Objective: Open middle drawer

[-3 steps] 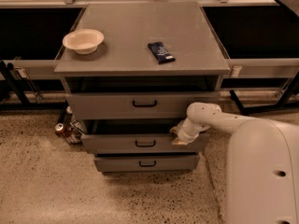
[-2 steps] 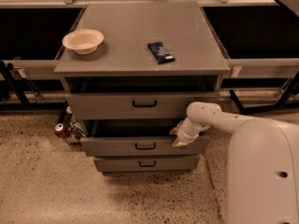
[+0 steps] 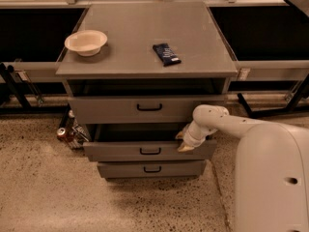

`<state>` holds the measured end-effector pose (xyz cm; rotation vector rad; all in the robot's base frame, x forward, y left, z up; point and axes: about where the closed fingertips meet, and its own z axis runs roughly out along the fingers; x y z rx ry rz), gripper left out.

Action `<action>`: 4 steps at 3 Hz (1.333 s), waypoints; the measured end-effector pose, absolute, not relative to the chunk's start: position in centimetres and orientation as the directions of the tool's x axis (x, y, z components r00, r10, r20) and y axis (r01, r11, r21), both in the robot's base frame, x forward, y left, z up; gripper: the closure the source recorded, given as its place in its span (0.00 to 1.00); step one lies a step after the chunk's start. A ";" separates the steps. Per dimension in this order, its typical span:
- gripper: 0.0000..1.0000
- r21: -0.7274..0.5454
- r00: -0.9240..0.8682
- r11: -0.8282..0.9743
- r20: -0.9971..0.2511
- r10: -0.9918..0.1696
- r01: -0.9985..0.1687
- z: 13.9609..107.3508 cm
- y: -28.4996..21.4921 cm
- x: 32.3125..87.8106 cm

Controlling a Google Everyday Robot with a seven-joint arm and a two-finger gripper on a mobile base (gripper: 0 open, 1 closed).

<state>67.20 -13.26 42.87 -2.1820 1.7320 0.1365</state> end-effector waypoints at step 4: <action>0.00 -0.153 0.259 -0.223 -0.287 -0.922 -0.963 42.5 -12.6 65.8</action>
Offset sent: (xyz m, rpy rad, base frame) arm 0.0000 0.0000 0.0000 0.0000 0.0000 0.0000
